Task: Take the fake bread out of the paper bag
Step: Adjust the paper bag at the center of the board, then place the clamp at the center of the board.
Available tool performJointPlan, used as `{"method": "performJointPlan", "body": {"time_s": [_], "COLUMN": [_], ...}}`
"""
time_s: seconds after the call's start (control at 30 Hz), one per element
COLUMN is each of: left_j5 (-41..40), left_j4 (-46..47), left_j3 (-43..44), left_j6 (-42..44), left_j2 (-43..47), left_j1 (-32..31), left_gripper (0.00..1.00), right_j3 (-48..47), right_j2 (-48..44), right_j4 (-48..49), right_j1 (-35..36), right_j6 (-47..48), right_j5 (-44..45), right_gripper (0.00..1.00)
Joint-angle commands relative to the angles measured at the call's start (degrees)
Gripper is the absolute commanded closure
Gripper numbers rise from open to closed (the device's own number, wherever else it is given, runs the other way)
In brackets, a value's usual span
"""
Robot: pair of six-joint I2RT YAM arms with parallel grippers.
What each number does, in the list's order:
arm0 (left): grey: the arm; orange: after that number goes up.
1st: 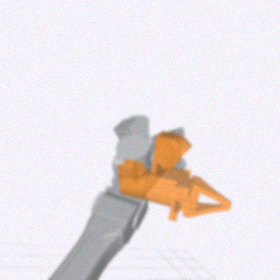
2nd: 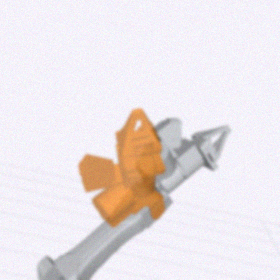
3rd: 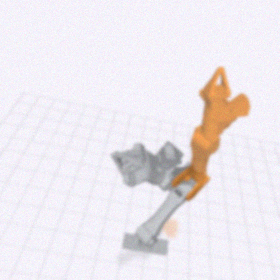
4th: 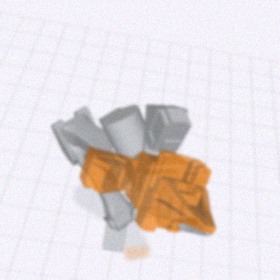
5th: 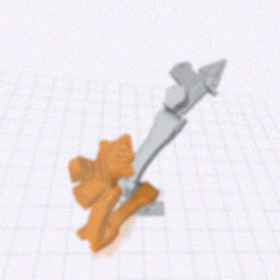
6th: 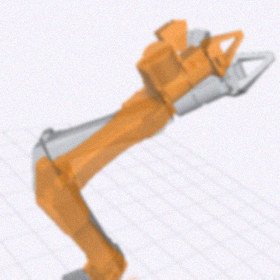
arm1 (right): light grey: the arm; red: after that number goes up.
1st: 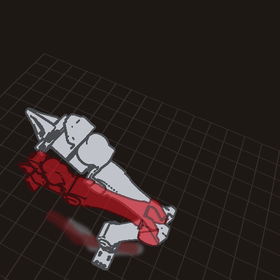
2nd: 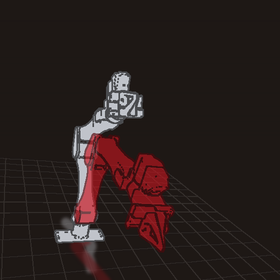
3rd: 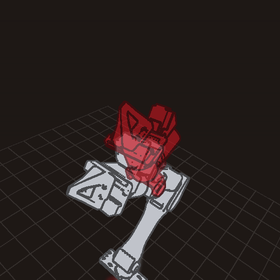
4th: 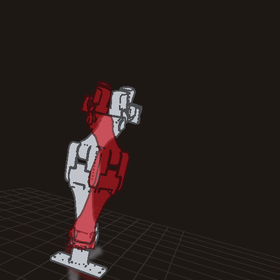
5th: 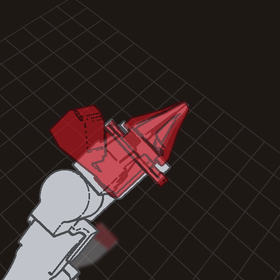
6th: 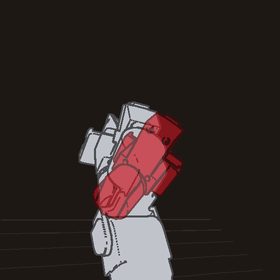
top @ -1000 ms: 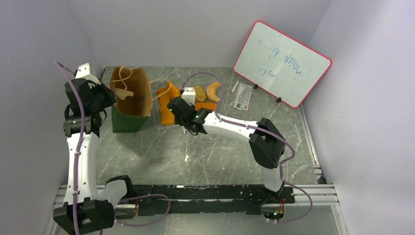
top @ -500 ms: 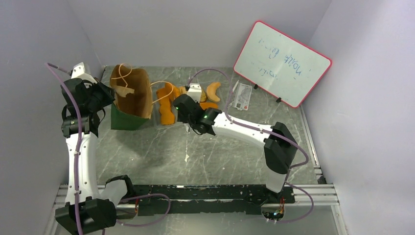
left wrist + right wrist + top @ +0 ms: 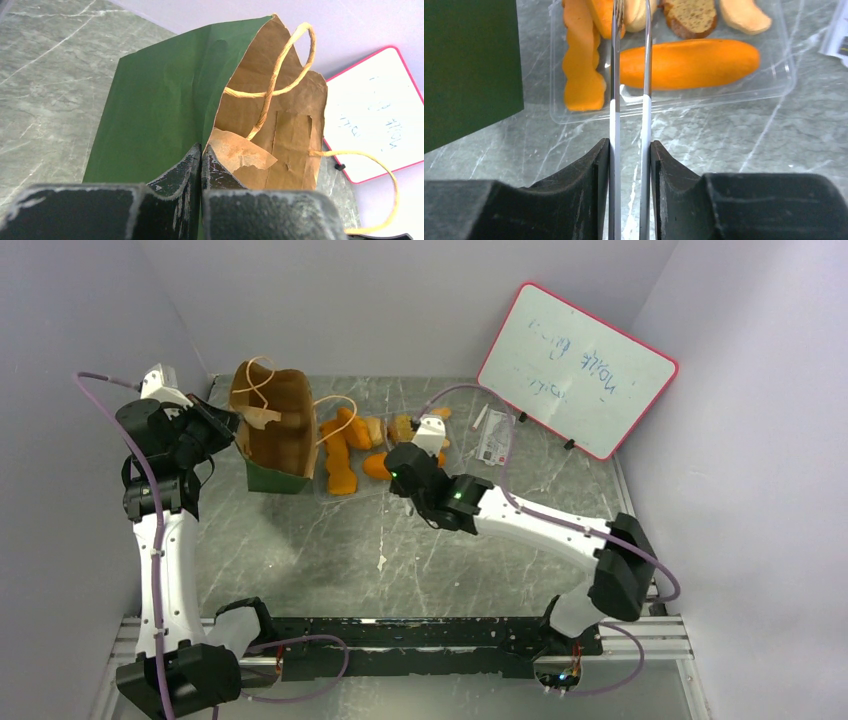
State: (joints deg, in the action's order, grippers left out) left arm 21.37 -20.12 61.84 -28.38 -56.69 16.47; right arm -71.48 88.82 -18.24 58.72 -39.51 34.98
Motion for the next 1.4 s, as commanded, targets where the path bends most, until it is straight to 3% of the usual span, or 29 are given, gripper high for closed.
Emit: {"method": "performJointPlan", "body": {"time_s": [0.0,0.2,0.57,0.97,1.37], "left_j5": [3.5,5.1,10.1,11.3,9.7], "left_j4": [2.4,3.6,8.6,11.6,13.1], "left_j3": [0.2,-1.6,-6.7,-11.7,-15.4], "left_j6": [-1.3,-2.0,-6.7,-9.0,-11.5], "left_j2": [0.3,0.3,0.5,1.6,1.9], "left_j1": [0.9,1.3,3.1,4.9,6.8], "left_gripper": [0.93,0.93,0.93,0.93,0.92], "right_j3": [3.0,10.5,24.6,37.1,42.7], "right_j2": [-5.8,-14.0,-23.4,-23.8,-21.9], "right_j4": [1.3,-1.2,-4.8,-1.1,0.7], "right_j1": [-0.1,-1.7,-9.1,-10.5,-10.1], "right_j6": [0.9,-0.6,-5.3,-9.5,-13.5], "right_j5": [7.7,14.7,13.0,9.9,8.8], "right_gripper": [0.73,0.77,0.77,0.77,0.74]}}
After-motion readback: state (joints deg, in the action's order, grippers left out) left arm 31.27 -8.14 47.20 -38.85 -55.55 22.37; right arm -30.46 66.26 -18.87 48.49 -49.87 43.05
